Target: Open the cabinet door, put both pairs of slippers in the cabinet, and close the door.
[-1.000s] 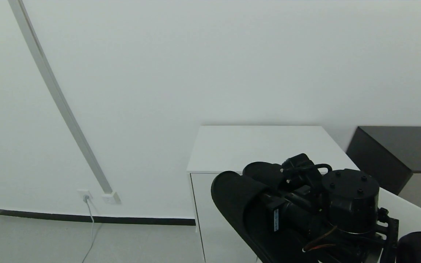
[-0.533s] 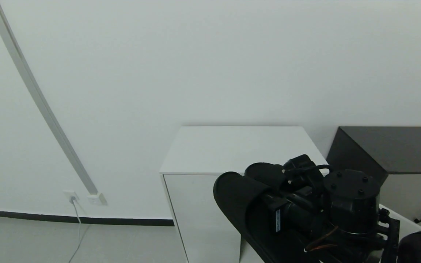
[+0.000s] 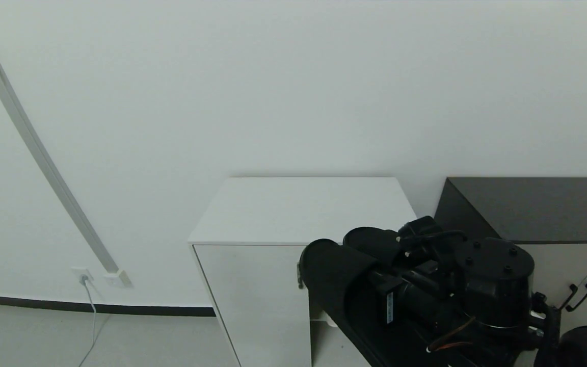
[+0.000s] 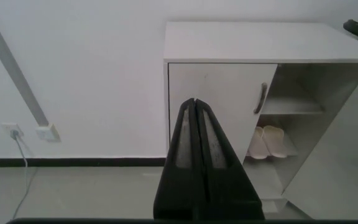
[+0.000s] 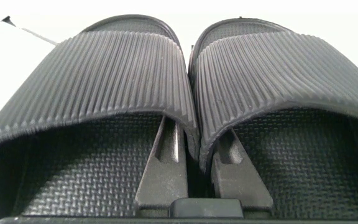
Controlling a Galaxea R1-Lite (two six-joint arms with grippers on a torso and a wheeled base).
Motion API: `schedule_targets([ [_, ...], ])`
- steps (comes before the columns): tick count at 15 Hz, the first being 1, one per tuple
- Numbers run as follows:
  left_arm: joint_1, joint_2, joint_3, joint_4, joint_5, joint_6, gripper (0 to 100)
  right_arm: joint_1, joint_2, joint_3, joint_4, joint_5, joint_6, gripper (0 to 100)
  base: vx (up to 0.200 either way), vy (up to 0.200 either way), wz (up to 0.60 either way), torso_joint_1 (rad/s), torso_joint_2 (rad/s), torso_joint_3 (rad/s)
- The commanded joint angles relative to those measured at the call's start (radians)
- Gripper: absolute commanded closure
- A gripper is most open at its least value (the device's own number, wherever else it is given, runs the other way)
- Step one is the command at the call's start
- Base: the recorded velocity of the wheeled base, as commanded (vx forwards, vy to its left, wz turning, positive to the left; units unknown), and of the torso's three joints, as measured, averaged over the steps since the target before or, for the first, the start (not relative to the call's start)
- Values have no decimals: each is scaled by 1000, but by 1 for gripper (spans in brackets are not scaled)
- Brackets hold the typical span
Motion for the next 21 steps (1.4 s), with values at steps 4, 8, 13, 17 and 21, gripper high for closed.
schedule_targets([
  [4, 0, 1, 0, 0, 0, -2, 100, -1, 8, 1, -16, 1, 0, 100, 0, 0, 0, 0, 0, 0],
  [8, 0, 1, 0, 0, 0, -2, 100, -4, 13, 11, -20, -1, -35, 100, 0, 0, 0, 0, 0, 0],
  [13, 0, 1, 0, 0, 0, 0, 100, -4, 13, 18, -20, -1, -34, 100, 0, 0, 0, 0, 0, 0],
  [17, 0, 1, 0, 0, 0, -2, 100, -4, 14, 19, -20, -1, -34, 100, 0, 0, 0, -85, 181, 103],
  [21, 0, 1, 0, 0, 0, 0, 100, -4, 16, 24, -22, -1, -34, 100, 0, 0, 0, -154, 345, 193],
])
